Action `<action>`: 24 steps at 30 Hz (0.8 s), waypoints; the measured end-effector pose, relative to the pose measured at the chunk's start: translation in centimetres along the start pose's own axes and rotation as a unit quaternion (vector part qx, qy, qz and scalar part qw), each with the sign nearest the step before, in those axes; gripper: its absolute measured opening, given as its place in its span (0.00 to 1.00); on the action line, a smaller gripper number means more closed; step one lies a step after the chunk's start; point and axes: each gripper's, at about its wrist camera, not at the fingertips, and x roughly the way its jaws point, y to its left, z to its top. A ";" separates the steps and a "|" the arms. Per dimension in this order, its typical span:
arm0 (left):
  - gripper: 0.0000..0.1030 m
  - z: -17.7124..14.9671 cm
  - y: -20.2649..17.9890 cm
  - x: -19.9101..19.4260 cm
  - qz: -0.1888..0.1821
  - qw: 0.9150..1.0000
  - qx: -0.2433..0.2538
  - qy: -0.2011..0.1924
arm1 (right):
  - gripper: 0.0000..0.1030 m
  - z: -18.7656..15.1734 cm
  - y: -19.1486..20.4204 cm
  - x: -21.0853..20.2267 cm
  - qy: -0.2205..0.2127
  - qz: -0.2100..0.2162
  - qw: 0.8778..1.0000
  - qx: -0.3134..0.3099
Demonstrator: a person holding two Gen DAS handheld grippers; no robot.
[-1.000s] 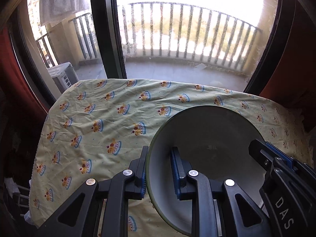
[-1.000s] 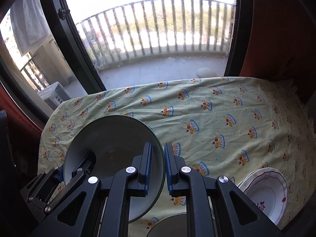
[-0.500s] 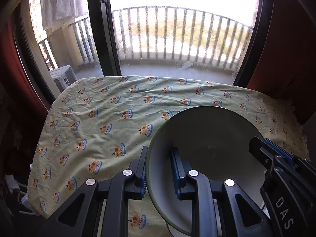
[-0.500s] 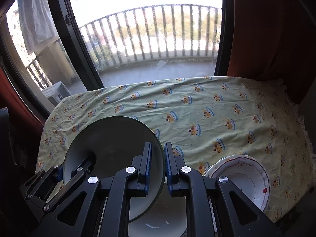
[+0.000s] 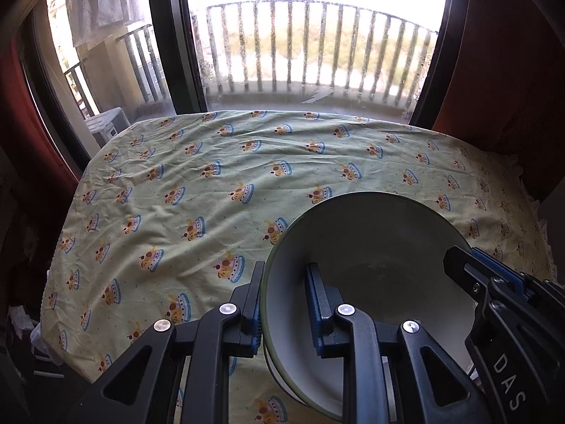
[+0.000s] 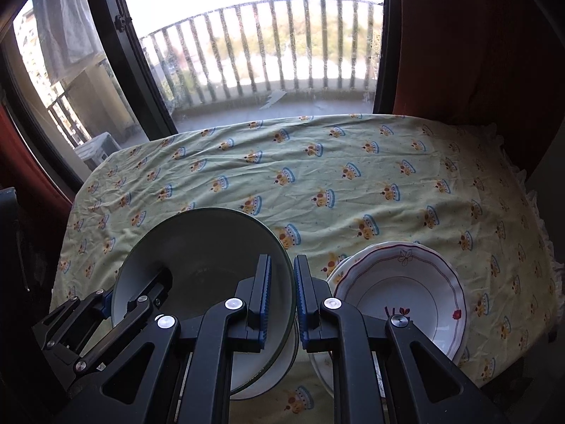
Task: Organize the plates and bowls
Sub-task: 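Lift the bowl with the left gripper and carry it to the right gripper's bowls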
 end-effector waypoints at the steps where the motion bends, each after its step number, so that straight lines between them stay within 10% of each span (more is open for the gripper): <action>1: 0.19 -0.3 -0.1 0.1 0.001 1.000 -0.001 0.004 | 0.16 -0.3 -0.1 0.2 0.004 0.001 1.000 -0.002; 24: 0.20 -3.4 0.6 3.9 0.015 0.997 0.000 0.076 | 0.16 -3.2 0.5 4.1 0.064 0.001 0.998 -0.023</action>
